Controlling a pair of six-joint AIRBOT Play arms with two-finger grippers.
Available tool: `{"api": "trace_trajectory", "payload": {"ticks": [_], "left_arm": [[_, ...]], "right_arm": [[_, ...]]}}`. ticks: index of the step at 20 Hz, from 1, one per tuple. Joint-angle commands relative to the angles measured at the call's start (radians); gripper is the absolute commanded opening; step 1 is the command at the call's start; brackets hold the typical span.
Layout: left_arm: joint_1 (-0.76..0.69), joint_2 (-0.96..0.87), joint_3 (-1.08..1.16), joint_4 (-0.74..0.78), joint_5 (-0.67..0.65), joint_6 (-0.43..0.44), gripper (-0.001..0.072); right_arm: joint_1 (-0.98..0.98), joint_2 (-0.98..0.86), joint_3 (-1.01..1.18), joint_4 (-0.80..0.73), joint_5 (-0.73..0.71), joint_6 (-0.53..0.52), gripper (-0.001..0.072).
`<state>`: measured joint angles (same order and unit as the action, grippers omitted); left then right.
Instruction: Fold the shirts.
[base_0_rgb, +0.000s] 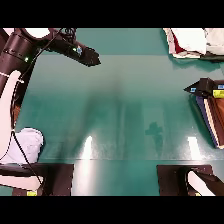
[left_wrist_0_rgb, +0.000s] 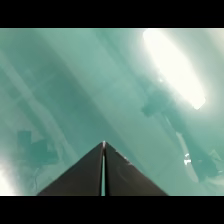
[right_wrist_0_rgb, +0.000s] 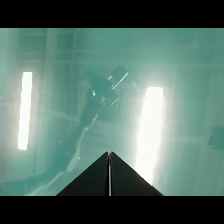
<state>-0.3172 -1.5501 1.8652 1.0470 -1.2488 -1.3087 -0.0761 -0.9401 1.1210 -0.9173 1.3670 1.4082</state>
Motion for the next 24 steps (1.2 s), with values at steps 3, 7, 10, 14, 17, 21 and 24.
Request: {"api": "trace_trajectory", "payload": {"ticks": [3,7,10,14,17,21,24], "left_arm": [[0.173,0.1,-0.02,0.032,-0.203,-0.08,0.0021],[0.412,0.389,-0.25,0.108,-0.183,-0.081,0.0021],[0.579,0.607,-0.506,0.237,-0.195,-0.132,0.0022],[0.705,0.791,-0.801,0.369,-0.213,-0.195,0.0039],[0.711,0.818,-0.962,0.539,-0.27,-0.274,0.072],[0.711,0.818,-1.156,0.621,-0.233,-0.312,0.072],[0.711,0.818,-1.291,0.663,-0.145,-0.37,0.072]], "right_arm": [[0.0,0.0,0.001,0.0,-0.001,-0.004,0.0014],[0.0,0.0,0.001,0.0,-0.031,-0.016,0.0014],[0.0,0.0,0.001,0.0,-0.065,-0.039,0.0014],[0.0,0.0,0.001,0.0,-0.085,-0.068,0.0014],[0.0,0.0,0.001,0.0,-0.086,-0.073,0.0014],[0.0,0.0,0.001,0.0,-0.086,-0.093,0.0014],[0.0,0.0,0.001,0.0,-0.084,-0.093,0.0014]]}}
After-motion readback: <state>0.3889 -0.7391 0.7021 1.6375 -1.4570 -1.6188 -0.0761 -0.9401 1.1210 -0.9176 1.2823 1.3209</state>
